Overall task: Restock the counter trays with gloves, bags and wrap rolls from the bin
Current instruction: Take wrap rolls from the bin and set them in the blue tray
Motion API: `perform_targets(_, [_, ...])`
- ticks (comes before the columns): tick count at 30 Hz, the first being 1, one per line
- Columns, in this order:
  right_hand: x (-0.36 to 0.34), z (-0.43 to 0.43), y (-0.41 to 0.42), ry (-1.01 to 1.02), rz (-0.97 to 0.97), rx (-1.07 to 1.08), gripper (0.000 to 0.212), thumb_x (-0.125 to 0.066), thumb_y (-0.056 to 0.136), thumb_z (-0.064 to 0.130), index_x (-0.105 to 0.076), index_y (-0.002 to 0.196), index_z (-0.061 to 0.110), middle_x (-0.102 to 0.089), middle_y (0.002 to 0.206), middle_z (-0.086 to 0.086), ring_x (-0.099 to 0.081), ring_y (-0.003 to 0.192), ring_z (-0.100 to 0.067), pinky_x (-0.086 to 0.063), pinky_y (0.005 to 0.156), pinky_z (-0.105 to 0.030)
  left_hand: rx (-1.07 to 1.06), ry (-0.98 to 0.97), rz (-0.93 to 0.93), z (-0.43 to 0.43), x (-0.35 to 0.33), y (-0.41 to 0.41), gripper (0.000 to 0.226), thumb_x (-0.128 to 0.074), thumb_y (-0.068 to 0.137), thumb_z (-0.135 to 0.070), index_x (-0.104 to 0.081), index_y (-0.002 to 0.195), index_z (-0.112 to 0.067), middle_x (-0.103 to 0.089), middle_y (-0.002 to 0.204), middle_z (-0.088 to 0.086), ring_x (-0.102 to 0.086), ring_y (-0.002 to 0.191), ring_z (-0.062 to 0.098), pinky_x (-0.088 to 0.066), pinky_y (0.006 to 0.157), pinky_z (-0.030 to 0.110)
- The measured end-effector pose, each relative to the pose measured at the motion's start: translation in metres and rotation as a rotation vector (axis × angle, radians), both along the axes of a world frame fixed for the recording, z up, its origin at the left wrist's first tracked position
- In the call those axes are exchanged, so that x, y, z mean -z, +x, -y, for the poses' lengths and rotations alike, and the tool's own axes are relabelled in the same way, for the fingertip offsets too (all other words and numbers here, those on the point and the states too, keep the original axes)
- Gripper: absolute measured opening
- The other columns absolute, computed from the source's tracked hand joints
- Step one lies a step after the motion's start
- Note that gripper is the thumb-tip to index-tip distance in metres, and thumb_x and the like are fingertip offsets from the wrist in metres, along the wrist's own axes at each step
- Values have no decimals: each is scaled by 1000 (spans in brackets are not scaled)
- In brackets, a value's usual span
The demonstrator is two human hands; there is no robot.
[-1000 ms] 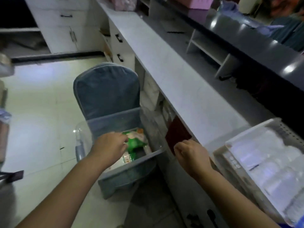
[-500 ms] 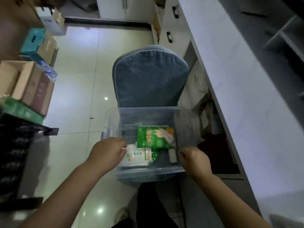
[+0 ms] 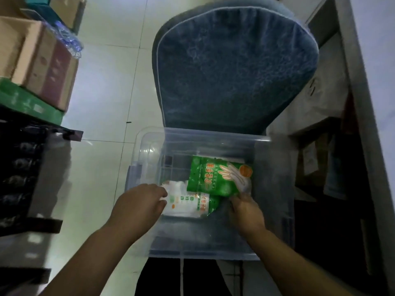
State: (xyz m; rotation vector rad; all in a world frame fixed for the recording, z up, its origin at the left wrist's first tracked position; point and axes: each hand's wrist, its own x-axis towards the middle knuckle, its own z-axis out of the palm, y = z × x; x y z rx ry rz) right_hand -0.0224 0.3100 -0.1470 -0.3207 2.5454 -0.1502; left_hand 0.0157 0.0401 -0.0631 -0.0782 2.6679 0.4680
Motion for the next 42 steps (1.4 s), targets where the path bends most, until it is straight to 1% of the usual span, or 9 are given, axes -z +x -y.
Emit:
perform_targets(4, [41, 7, -18, 61, -43, -26, 40, -77, 60, 5, -66, 97, -2, -65, 97, -26, -63, 88, -43, -53, 68, -45, 50, 32, 45, 0, 40, -11, 30, -45, 93, -38, -58, 120, -35, -64, 118, -10, -57, 103, 11, -46, 82, 27])
perform_targets(10, [104, 17, -38, 173, -24, -148, 83, -70, 75, 22, -27, 144, 6, -32, 147, -22, -31, 134, -35, -31, 106, -46, 122, 7, 28, 11, 94, -30, 26, -48, 92, -35, -62, 114, -32, -67, 112, -7, -61, 94, 12, -50, 78, 29])
perform_targets(13, [116, 22, -38, 262, -112, -190, 72, -67, 75, 15, -37, 140, 6, -46, 136, -22, -46, 121, -36, -41, 95, -46, 136, 12, 13, 18, 108, -36, 25, -52, 90, -32, -65, 112, -30, -68, 110, -7, -62, 94, 13, -48, 76, 28])
perform_targets(20, [108, 35, -33, 21, -311, -419, 26, -70, 53, 15, -68, 79, 15, -66, 75, -5, -61, 66, -25, -48, 58, -31, 180, 47, 0, 12, 120, -40, 25, -50, 91, -30, -65, 110, -28, -68, 106, -6, -60, 94, 17, -43, 69, 28])
perform_targets(23, [109, 50, -18, -159, -298, -543, 15, -54, 65, 16, -66, 75, 17, -63, 72, -2, -58, 64, -22, -42, 56, -28, 209, 44, 35, 4, 124, -41, 21, -47, 91, -31, -63, 103, -28, -66, 101, -6, -58, 91, 16, -44, 69, 29])
perform_targets(29, [116, 69, 3, -311, -94, -655, 15, -75, 68, 16, -72, 81, 10, -67, 78, -9, -62, 71, -27, -49, 58, -28, 207, 46, 13, -11, 130, -46, 17, -62, 84, -29, -70, 98, -24, -71, 93, 3, -64, 83, 26, -49, 66, 33])
perform_targets(35, [105, 33, -18, -367, -105, -318, 11, -71, 71, 14, -73, 79, 6, -68, 72, -14, -64, 64, -30, -54, 54, -33, 199, 32, 41, -20, 141, -52, 17, -54, 87, -33, -67, 98, -28, -69, 96, -4, -61, 88, 20, -42, 65, 30])
perform_targets(39, [116, -11, -50, -201, -139, 103, 22, -58, 81, 7, -67, 101, 6, -65, 107, -17, -58, 98, -36, -48, 85, -43, 194, 40, 68, -39, 148, -61, 21, -50, 90, -36, -64, 101, -26, -68, 100, -2, -61, 93, 21, -44, 68, 30])
perform_targets(42, [131, -16, -69, -192, -199, -47, 36, -59, 78, 3, -62, 114, 6, -62, 120, -17, -56, 109, -36, -45, 94, -42, 215, 17, 62, -52, 159, -69, 23, -48, 90, -34, -63, 104, -25, -67, 102, -1, -60, 94, 21, -43, 69, 31])
